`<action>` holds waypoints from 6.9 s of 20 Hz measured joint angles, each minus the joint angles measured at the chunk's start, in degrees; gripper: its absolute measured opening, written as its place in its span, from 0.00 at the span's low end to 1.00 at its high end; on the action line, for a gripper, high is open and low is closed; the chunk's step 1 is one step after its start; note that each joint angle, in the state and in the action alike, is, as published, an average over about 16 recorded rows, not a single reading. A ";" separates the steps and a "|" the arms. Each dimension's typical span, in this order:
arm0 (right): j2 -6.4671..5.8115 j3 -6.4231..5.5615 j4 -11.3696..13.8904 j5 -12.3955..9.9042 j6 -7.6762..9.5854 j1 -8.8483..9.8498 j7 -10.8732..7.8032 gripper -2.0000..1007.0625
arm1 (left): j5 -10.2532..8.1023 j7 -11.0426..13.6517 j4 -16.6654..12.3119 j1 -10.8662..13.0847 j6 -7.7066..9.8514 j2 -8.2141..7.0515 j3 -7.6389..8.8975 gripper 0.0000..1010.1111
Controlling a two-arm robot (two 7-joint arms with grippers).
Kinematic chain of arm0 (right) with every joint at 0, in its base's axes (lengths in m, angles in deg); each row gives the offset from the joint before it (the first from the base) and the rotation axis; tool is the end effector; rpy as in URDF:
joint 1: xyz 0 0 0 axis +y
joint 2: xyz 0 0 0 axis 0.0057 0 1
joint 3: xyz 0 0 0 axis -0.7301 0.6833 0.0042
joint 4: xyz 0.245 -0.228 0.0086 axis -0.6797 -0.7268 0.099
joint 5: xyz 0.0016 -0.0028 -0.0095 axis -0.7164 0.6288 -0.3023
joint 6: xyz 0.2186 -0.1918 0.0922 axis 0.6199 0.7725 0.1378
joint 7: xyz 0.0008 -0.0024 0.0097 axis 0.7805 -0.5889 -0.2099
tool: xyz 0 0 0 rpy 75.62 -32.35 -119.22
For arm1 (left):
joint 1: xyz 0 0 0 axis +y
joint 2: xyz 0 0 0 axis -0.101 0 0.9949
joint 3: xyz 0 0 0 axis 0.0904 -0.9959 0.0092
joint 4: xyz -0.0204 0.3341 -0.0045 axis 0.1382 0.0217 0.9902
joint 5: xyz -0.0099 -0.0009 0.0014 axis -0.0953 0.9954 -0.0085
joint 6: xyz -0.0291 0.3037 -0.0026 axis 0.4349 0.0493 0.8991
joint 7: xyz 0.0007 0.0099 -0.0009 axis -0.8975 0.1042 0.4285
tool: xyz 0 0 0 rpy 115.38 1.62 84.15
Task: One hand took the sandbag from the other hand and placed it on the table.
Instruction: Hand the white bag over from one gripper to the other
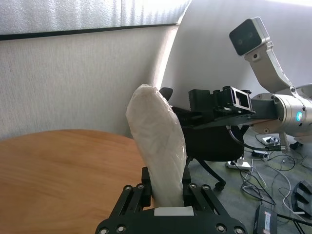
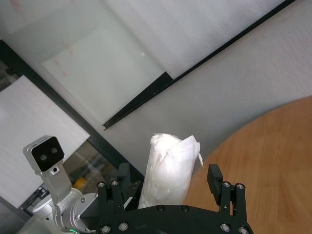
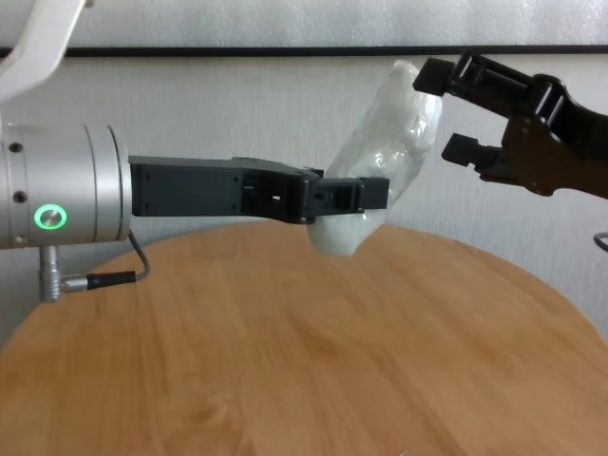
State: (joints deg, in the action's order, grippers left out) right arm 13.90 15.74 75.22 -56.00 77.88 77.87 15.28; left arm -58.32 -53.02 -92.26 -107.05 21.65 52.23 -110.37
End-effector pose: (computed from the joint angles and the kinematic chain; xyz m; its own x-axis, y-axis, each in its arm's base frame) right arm 0.3661 -0.0554 -0.2763 0.6426 -0.4200 -0.6409 0.6219 0.7744 0.1161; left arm 0.3953 0.0256 -0.2473 0.8843 0.4590 -0.0859 -0.4521 0.8875 0.0887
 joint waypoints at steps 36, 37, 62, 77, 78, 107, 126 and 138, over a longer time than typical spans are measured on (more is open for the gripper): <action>-0.20 7.34 -3.60 -2.63 -0.88 -5.66 0.82 0.99 | 0.00 0.00 0.00 0.00 0.00 0.00 0.00 0.36; -0.22 7.52 -3.68 -2.70 -0.90 -5.78 0.86 0.99 | 0.00 0.00 0.00 0.00 0.00 0.00 0.00 0.36; -0.35 8.57 -4.19 -3.24 -1.03 -6.54 1.28 0.85 | 0.00 0.00 0.00 0.00 0.00 0.00 0.00 0.36; -0.32 8.46 -4.14 -3.17 -1.02 -6.46 1.28 0.56 | 0.00 0.00 0.00 0.00 0.00 0.00 0.00 0.36; -0.31 8.45 -4.14 -3.16 -1.02 -6.46 1.28 0.55 | 0.00 0.00 0.00 0.00 0.00 0.00 0.00 0.36; -1.31 10.09 -1.95 -4.02 -1.23 -6.64 3.84 0.54 | 0.00 0.02 0.01 -0.04 0.01 -0.01 -0.01 0.36; -1.87 12.31 -3.59 -5.27 -2.33 -8.11 4.43 0.54 | -0.01 -0.04 0.00 0.02 0.01 0.02 0.01 0.71; -2.68 13.25 -4.98 -5.62 -4.56 -9.06 4.73 0.54 | 0.09 -0.09 -0.03 -0.01 0.03 -0.01 -0.06 0.97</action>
State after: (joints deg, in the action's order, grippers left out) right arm 11.22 28.99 70.24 -61.62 73.32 68.80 20.01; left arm -58.23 -53.12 -92.29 -107.06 21.68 52.22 -110.44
